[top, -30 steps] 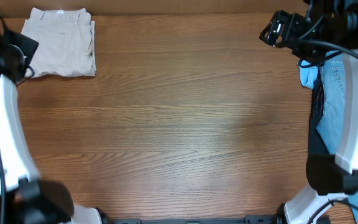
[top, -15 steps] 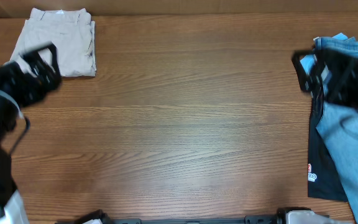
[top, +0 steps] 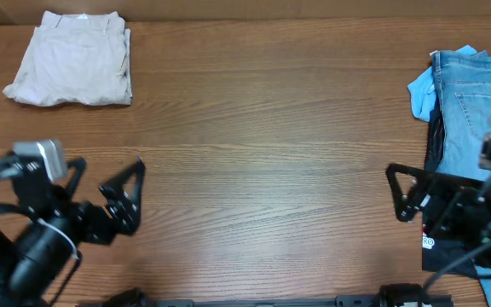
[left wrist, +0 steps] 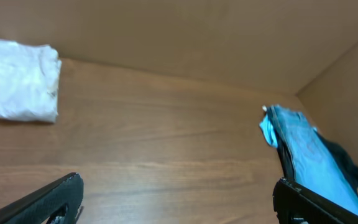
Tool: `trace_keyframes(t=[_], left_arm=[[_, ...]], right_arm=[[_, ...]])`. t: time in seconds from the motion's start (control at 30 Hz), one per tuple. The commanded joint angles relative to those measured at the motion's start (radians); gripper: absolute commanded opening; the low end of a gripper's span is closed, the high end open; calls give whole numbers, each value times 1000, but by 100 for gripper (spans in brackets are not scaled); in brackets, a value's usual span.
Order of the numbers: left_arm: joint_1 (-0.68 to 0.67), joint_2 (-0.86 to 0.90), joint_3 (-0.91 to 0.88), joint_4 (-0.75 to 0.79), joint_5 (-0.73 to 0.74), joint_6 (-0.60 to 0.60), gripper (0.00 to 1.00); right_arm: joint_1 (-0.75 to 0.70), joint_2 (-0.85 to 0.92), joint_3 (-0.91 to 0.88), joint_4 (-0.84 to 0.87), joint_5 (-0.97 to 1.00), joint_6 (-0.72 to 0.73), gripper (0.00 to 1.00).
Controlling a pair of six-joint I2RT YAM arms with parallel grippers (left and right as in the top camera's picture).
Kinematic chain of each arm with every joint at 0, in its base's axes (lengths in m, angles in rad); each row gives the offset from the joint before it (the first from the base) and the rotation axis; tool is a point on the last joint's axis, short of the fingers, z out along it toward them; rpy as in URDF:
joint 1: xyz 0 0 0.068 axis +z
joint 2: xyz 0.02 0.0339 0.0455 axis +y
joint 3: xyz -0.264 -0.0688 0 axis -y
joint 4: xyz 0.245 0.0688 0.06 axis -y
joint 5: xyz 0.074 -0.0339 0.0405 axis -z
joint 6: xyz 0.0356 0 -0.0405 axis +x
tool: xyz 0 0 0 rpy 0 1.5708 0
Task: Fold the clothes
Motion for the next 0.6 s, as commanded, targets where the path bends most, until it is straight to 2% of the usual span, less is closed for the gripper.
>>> trace_keyframes(t=[0.0, 0.23, 0.37, 0.57], left_arm=[[-8, -83, -140, 37, 56, 41, 100], [-8, -176, -378, 160, 55, -13, 100], [-8, -160, -447, 202, 55, -31, 100], [-8, -119, -481, 204, 51, -31, 100]], right_arm=[[5, -61, -162, 85, 3, 11, 100], [5, -88, -421, 326, 21, 55, 100], [5, -58, -469, 404, 21, 58, 100], [5, 25, -469, 417, 21, 58, 100]])
